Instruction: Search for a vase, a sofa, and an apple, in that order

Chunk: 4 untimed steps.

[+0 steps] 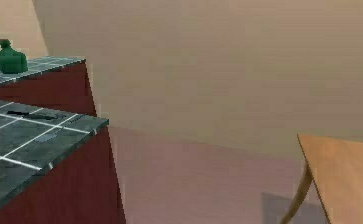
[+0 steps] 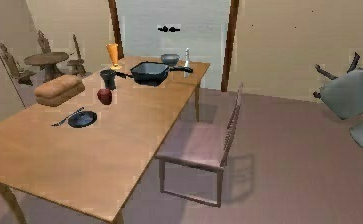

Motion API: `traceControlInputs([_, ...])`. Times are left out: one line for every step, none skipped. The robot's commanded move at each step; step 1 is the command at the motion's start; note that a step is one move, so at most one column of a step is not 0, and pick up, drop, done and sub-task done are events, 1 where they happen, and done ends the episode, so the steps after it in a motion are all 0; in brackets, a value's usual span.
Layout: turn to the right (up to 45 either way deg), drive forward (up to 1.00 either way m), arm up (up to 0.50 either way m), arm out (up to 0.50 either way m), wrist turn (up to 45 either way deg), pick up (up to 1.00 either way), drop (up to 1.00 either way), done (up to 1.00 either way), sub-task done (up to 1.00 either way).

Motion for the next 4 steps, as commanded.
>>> traceControlInputs([6.0, 0.0, 0.0, 0.0, 0.0, 0.0, 0.0, 0.0, 0.0])
traceControlInputs([0.0, 0.15, 0.0, 0.0, 0.0, 0.0, 0.0, 0.0, 0.0])
traceControlInputs([9.0, 0.0, 0.0, 0.0, 0.0, 0.0, 0.0, 0.0, 0.0])
traceControlInputs([3.0, 0.0, 0.0, 0.0, 0.0, 0.0, 0.0, 0.0, 0.0])
